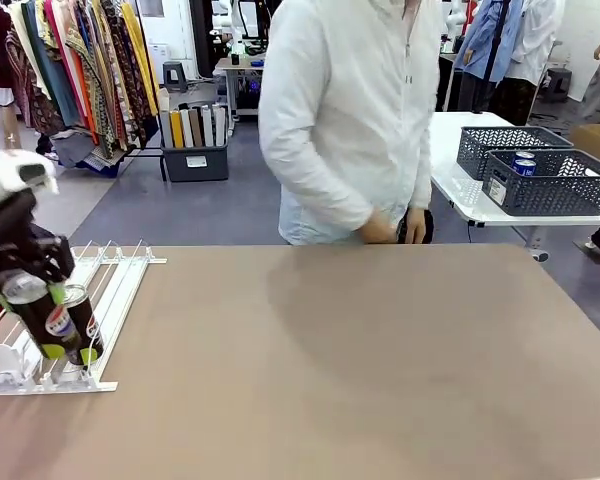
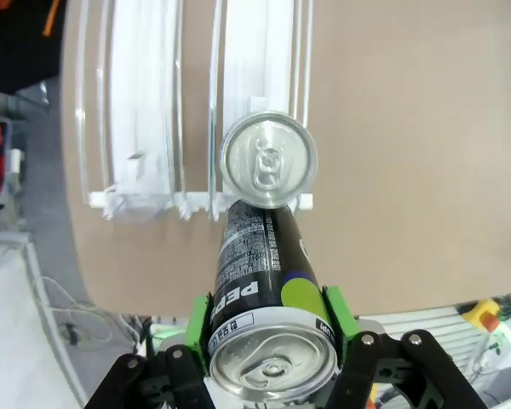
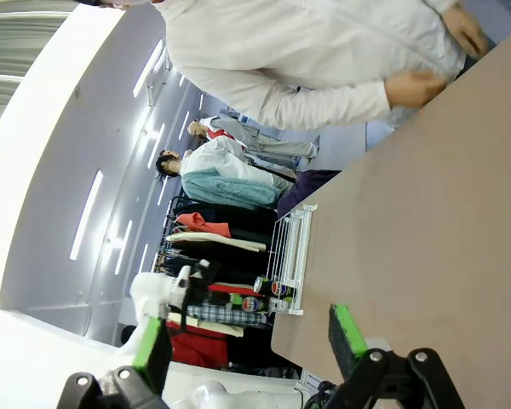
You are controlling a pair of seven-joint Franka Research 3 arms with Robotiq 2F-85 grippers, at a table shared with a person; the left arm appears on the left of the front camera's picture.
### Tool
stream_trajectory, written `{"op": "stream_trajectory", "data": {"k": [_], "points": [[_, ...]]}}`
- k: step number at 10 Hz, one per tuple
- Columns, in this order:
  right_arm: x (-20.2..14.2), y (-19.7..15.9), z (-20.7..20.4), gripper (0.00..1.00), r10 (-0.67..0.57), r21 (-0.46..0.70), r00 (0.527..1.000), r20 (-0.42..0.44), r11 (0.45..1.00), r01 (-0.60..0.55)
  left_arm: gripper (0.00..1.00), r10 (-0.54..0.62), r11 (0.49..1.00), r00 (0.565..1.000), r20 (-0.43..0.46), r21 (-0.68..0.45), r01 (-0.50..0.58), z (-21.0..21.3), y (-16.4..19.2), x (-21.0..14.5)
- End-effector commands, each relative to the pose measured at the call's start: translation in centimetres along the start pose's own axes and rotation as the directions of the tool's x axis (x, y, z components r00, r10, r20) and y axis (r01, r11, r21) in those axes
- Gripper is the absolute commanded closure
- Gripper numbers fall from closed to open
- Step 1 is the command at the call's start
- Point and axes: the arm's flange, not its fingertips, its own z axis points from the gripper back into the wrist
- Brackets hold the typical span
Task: Retrieve and store the cans from the dispenser.
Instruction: Pick up one can from the Automatic Can Dispenser and place it in the middle of the table.
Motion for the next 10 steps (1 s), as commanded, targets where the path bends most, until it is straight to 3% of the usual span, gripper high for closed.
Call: {"op": "stream_trajectory", "data": {"k": [1, 4, 5, 6, 10], "points": [[0.3, 0.3, 0.0, 0.00, 0.011, 0.019, 1.000, 0.012, 1.000, -0.012, 1.00, -0.037, 0.999, 0.988, 0.149, 0.011, 0.035, 5.9, -0.1, -3.4], [0.3, 0.3, 0.0, 0.00, 0.011, 0.019, 1.000, 0.012, 1.000, -0.012, 1.00, -0.046, 0.995, 0.943, 0.330, -0.068, 0.073, 8.5, 1.2, -7.5], [0.3, 0.3, 0.0, 0.00, 0.011, 0.019, 1.000, 0.012, 1.000, -0.012, 1.00, -0.046, 0.992, 0.941, 0.335, -0.093, 0.082, 7.9, 1.5, -8.3], [0.3, 0.3, 0.0, 0.00, 0.011, 0.019, 1.000, 0.012, 1.000, -0.012, 1.00, -0.038, 0.999, 0.960, 0.276, -0.026, 0.047, 10.3, 0.4, -7.2], [0.3, 0.3, 0.0, 0.00, 0.011, 0.019, 1.000, 0.012, 1.000, -0.012, 1.00, -0.038, 0.999, 0.960, 0.276, -0.026, 0.047, 10.3, 0.4, -7.2]]}}
